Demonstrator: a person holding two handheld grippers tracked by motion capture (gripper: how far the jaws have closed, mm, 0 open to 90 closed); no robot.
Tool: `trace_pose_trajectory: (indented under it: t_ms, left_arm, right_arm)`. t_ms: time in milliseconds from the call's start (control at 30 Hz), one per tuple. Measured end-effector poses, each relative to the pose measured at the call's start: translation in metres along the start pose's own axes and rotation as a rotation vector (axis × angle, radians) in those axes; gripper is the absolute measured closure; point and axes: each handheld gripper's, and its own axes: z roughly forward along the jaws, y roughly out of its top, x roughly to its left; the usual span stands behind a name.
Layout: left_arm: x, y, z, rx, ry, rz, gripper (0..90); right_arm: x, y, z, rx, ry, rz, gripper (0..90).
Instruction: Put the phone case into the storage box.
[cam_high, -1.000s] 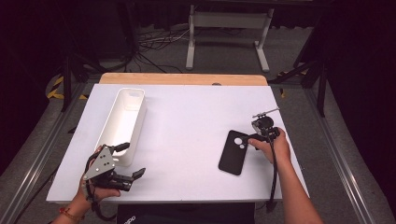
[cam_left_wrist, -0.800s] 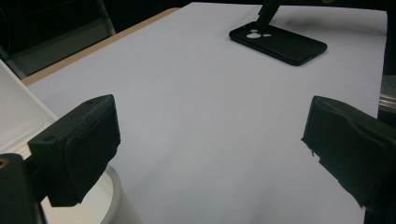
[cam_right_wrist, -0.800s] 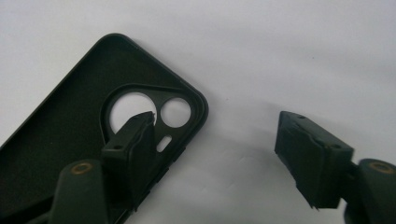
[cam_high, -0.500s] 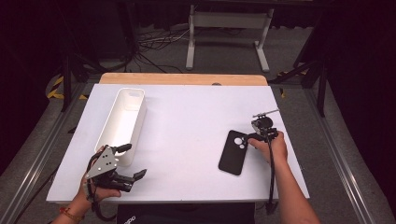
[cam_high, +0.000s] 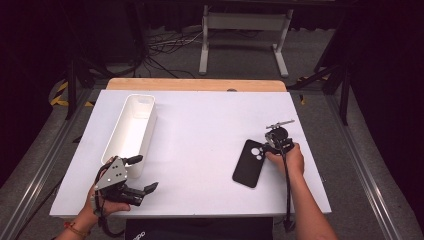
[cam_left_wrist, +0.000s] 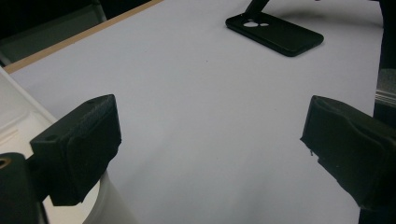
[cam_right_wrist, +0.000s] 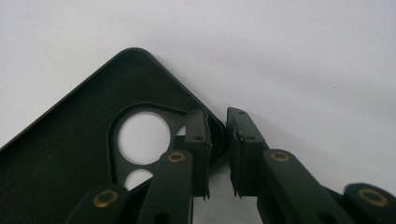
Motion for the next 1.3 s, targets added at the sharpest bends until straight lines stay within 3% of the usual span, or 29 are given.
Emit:
trace_pose_trajectory:
  t_ms: [167, 367, 800, 833, 900, 933, 1233, 1300]
  left_arm:
    - [-0.001, 0.000, 0.001, 0.000, 0.008, 0.009, 5.5]
    - [-0.001, 0.000, 0.001, 0.003, 0.011, 0.008, 5.5]
    - [-0.003, 0.003, 0.001, -0.001, 0.018, 0.009, 5.8]
    - [-0.003, 0.003, 0.001, -0.001, 0.018, 0.009, 6.1]
    - [-0.002, 0.003, 0.001, 0.002, 0.030, 0.019, 6.4]
    - [-0.002, 0.004, 0.001, -0.004, 0.028, 0.004, 6.5]
    - [0.002, 0.012, -0.001, -0.038, 0.030, -0.013, 8.0]
    - [0.003, 0.019, 0.001, -0.044, 0.031, 0.000, 8.3]
  right_arm:
    - [0.007, -0.008, -0.001, -0.062, -0.043, -0.050, 81.0]
    - [0.012, -0.010, -0.008, -0.123, -0.048, -0.111, 81.3]
    - [0.037, -0.010, -0.070, -0.383, -0.071, -0.227, 82.6]
    - [0.037, -0.010, -0.070, -0.383, -0.071, -0.227, 82.6]
    - [0.045, -0.010, -0.082, -0.434, -0.074, -0.258, 82.6]
    - [0.051, -0.011, -0.090, -0.469, -0.080, -0.282, 82.5]
    - [0.074, -0.011, -0.110, -0.572, -0.106, -0.365, 82.6]
    - [0.079, -0.011, -0.112, -0.591, -0.113, -0.381, 82.6]
